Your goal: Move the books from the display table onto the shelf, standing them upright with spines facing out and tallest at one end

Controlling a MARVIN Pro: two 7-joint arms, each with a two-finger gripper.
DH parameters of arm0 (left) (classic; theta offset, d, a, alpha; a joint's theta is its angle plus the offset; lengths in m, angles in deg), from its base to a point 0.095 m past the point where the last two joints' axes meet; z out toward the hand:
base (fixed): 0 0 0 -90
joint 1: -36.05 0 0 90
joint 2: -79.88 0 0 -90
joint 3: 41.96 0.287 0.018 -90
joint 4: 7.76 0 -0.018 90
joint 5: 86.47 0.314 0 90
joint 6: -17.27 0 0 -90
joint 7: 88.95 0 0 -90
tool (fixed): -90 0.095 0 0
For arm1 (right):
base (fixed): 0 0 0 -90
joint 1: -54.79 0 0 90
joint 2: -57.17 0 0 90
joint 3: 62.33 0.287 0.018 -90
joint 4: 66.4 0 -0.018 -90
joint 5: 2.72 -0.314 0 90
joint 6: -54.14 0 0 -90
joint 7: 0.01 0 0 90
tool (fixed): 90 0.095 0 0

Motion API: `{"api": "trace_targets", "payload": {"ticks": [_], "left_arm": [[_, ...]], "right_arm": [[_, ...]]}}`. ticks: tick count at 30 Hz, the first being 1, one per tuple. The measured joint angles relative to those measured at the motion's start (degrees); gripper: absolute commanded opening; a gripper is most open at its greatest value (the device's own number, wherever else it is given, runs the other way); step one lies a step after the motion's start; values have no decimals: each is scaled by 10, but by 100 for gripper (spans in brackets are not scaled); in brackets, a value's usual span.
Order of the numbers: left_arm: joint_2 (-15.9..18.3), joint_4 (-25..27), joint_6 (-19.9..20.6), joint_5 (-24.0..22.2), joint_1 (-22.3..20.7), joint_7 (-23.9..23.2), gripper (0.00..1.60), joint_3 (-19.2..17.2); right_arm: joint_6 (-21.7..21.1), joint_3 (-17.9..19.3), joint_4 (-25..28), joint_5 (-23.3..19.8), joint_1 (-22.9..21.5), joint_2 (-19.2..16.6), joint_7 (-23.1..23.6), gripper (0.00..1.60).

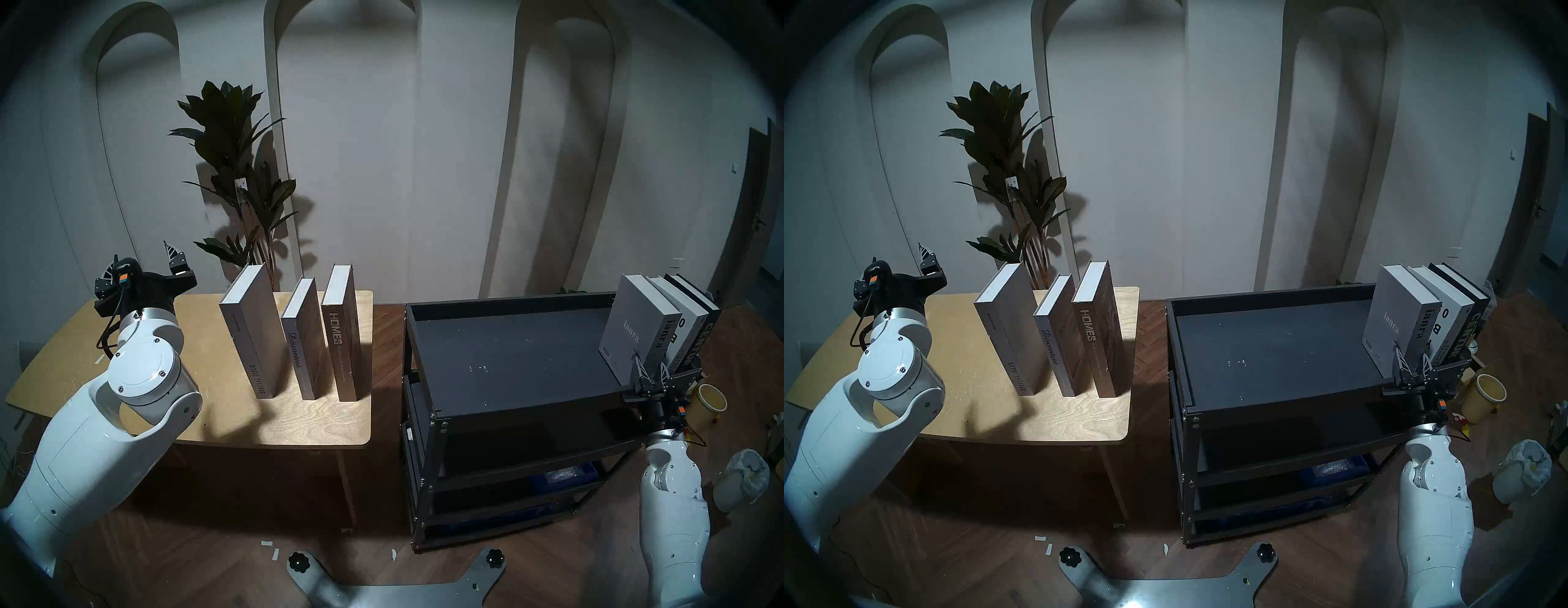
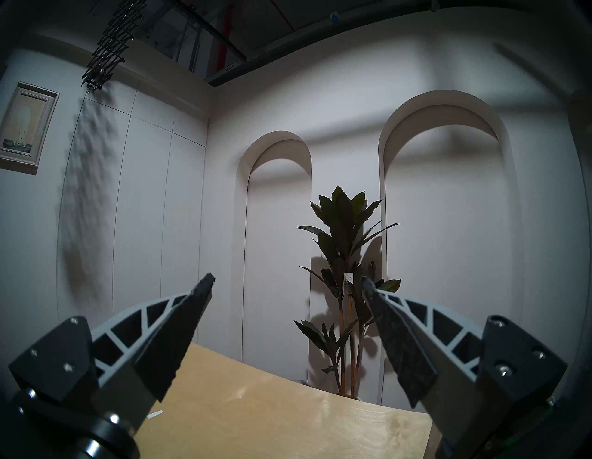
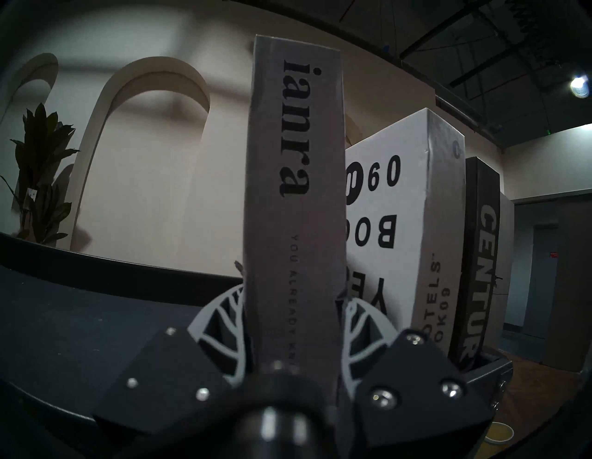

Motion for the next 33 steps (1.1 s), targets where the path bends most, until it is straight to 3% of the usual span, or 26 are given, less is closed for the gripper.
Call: {"api": "trace_targets", "payload": {"ticks": [11, 13, 15, 16, 33], "left_arm": [[8, 9, 1, 1, -4, -2, 160, 1], [10, 11, 6, 1, -9, -6, 160, 1], [13, 13, 13, 1, -15, -11, 160, 1], [14, 14, 15, 1, -18, -13, 160, 1], [26, 22, 66, 0, -78, -42, 160, 6]], "right_arm": [[-14, 2, 20, -1, 8, 20, -21, 0], [-20, 2, 24, -2, 8, 23, -24, 6], [-25, 2, 29, -2, 8, 26, -29, 71], [-28, 2, 30, -3, 7, 27, -30, 160], [-66, -2, 74, -6, -2, 51, -66, 160]]}}
